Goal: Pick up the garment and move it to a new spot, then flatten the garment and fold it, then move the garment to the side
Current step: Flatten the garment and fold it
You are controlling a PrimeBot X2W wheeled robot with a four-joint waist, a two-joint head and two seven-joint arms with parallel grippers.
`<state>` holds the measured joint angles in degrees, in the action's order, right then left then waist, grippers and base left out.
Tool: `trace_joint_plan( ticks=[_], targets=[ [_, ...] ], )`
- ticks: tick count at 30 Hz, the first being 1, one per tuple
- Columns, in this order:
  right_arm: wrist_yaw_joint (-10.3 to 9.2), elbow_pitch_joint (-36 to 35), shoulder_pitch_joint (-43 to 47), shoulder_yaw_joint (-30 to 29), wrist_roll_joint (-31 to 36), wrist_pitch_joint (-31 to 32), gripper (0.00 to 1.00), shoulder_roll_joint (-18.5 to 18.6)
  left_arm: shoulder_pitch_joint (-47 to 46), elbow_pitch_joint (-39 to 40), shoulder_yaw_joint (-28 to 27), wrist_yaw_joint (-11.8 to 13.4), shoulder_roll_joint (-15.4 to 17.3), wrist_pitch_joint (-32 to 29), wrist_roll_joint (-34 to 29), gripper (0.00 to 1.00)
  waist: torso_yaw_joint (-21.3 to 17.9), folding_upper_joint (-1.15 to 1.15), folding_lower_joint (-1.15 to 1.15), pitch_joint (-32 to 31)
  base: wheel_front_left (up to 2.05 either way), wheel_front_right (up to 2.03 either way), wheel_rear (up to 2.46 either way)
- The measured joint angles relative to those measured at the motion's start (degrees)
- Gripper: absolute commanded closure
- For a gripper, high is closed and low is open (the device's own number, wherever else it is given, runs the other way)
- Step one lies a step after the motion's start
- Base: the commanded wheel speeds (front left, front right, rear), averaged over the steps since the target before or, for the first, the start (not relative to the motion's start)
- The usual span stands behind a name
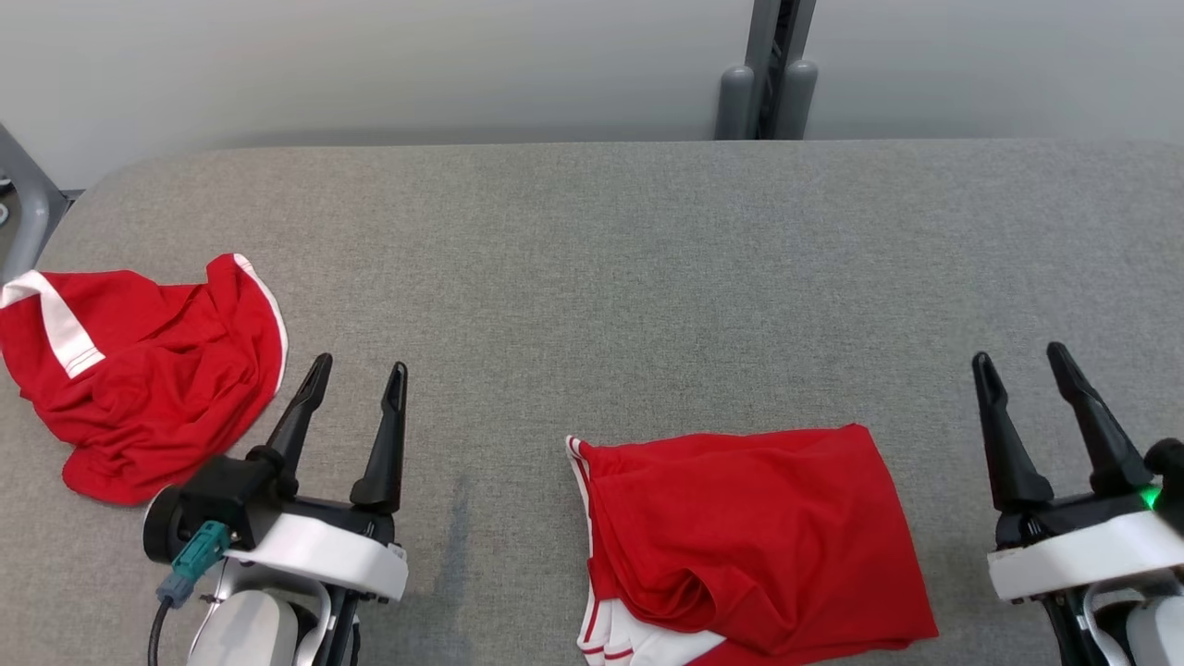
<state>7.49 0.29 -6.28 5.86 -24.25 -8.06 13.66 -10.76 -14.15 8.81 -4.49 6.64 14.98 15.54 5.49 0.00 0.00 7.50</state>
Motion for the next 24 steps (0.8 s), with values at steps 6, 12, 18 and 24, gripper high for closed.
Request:
trace_joint_plan(
  ticks=[6, 12, 18, 24],
  targets=[
    [0.01, 7.4, 0.4, -6.8, 9.2, -6.6, 0.00, -5.9, 2.6, 1.4, -1.3, 0.0, -1.2, 0.0, -1.4, 0.00, -0.6, 0.00, 0.00, -0.4, 0.00, 0.00, 0.00],
    [0.01, 8.0, -0.2, -7.4, 12.4, -6.9, 0.00, -6.6, 4.4, 4.0, -2.4, -0.5, -2.3, 0.0, -2.8, 0.00, -0.7, 0.00, 0.00, -0.4, 0.00, 0.00, 0.00],
    [0.01, 7.3, -0.2, -8.4, 13.3, -6.9, 0.00, -6.8, 5.5, 4.8, -3.1, -1.0, -3.3, 0.0, -3.4, 0.00, -0.3, 0.00, 0.00, -0.3, 0.00, 0.00, 0.00],
    [0.01, 7.2, -0.2, -8.7, 13.1, -6.9, 0.00, -6.9, 5.6, 5.0, -3.4, -1.5, -3.6, 0.0, -4.3, 0.00, 0.0, 0.00, 0.00, -0.5, 0.00, 0.00, 0.00]
  ],
)
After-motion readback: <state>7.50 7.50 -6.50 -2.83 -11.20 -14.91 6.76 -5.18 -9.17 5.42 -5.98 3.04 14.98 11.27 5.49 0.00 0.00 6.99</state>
